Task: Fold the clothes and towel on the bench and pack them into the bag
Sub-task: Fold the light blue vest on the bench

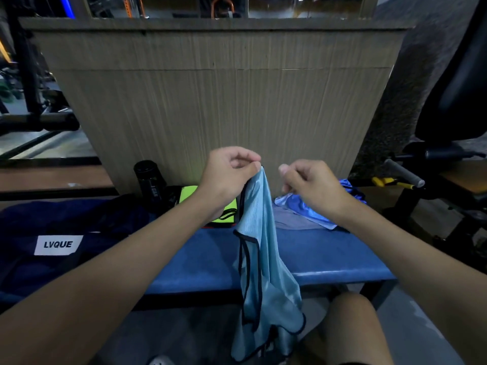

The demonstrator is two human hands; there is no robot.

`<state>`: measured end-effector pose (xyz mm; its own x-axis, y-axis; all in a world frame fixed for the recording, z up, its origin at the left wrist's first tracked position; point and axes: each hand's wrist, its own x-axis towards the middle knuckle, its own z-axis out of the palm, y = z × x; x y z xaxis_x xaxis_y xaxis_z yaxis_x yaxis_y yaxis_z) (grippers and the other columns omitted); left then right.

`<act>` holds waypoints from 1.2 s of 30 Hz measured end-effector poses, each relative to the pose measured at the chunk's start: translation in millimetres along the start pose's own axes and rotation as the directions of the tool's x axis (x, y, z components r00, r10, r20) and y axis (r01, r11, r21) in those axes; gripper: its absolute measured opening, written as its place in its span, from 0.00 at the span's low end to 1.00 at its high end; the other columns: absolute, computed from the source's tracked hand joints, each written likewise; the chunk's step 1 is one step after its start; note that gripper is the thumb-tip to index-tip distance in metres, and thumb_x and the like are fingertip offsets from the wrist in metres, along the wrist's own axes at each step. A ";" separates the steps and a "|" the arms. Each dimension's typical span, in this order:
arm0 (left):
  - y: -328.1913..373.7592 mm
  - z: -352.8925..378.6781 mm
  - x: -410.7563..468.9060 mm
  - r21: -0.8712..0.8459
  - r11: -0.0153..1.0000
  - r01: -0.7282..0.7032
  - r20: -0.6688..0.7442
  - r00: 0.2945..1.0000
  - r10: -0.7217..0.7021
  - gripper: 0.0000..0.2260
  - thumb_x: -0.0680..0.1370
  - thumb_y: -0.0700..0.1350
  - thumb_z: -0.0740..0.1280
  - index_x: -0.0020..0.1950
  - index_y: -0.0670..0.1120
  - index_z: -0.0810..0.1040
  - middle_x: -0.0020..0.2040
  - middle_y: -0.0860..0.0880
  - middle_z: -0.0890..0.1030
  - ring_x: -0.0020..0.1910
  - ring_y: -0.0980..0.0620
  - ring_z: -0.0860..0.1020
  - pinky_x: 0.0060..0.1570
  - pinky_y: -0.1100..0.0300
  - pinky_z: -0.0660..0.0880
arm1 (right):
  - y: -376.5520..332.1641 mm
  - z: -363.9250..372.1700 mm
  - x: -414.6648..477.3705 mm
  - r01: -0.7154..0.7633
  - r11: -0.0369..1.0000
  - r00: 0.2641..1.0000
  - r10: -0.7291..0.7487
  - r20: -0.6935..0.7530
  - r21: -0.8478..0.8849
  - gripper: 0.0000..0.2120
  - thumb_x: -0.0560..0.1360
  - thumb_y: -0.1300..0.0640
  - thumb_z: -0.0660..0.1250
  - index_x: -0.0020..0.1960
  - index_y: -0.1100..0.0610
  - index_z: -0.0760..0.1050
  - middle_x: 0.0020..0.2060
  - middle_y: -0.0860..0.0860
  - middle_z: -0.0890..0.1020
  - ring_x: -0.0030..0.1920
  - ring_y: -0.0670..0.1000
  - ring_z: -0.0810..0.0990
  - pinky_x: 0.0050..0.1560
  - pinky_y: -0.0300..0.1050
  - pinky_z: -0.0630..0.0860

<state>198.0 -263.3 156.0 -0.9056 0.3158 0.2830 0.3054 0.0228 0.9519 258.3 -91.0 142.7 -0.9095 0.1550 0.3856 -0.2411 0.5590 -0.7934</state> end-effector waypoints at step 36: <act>-21.1 -20.0 -7.4 0.077 0.997 -0.026 -0.081 0.996 0.032 0.10 0.75 0.33 0.71 0.43 0.48 0.80 0.37 0.49 0.81 0.36 0.55 0.79 0.45 0.51 0.80 | -14.4 5.3 7.5 -0.005 0.980 0.997 0.021 -0.081 0.200 0.11 0.82 0.64 0.60 0.46 0.58 0.79 0.40 0.57 0.83 0.40 0.51 0.79 0.46 0.54 0.77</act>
<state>192.4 -285.2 136.2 -0.9164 0.2382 0.3217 0.3503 0.0879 0.9325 253.1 -102.2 154.6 -0.8841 0.2321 0.4055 -0.2996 0.3843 -0.8732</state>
